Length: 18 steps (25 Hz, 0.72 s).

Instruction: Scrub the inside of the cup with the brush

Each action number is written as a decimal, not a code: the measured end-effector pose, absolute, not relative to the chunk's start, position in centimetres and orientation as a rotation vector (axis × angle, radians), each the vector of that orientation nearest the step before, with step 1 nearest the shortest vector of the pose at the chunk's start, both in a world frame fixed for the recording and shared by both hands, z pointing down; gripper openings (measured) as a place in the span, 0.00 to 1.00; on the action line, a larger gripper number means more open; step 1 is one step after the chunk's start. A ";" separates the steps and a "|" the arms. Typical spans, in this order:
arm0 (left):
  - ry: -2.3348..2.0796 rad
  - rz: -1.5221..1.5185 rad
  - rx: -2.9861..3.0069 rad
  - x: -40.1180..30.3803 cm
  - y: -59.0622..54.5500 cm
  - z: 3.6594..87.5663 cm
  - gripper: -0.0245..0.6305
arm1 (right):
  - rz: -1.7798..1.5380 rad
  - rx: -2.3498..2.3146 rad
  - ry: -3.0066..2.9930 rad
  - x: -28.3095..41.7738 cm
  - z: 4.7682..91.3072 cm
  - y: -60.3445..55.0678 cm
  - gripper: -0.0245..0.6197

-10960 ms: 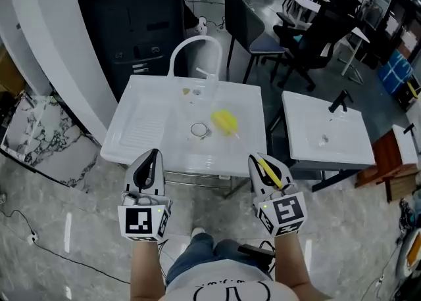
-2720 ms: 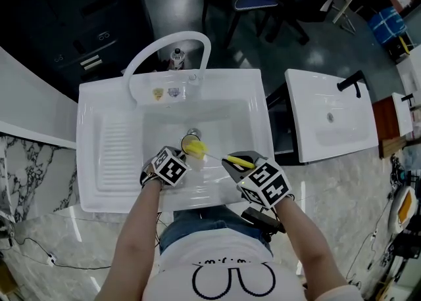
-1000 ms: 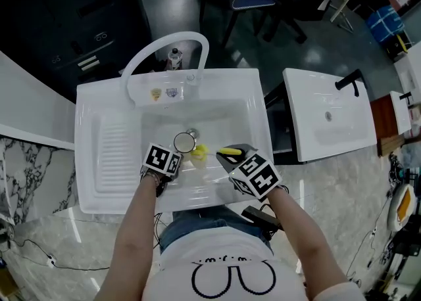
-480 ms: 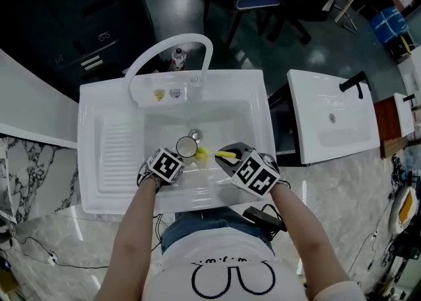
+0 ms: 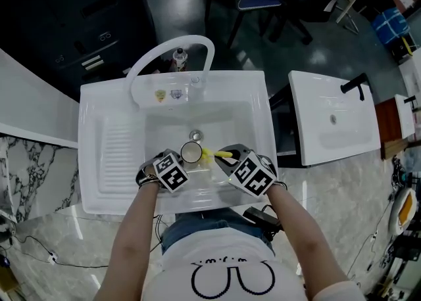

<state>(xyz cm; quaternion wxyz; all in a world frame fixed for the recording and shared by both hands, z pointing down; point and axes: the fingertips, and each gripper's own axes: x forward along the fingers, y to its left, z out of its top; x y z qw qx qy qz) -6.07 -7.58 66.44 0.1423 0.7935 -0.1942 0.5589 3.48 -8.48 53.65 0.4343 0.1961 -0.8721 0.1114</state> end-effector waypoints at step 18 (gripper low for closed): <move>-0.535 1.739 2.351 -5.4 -7.1 66.3 0.14 | 1.008 1.108 -2.203 9.2 52.8 -9.6 0.10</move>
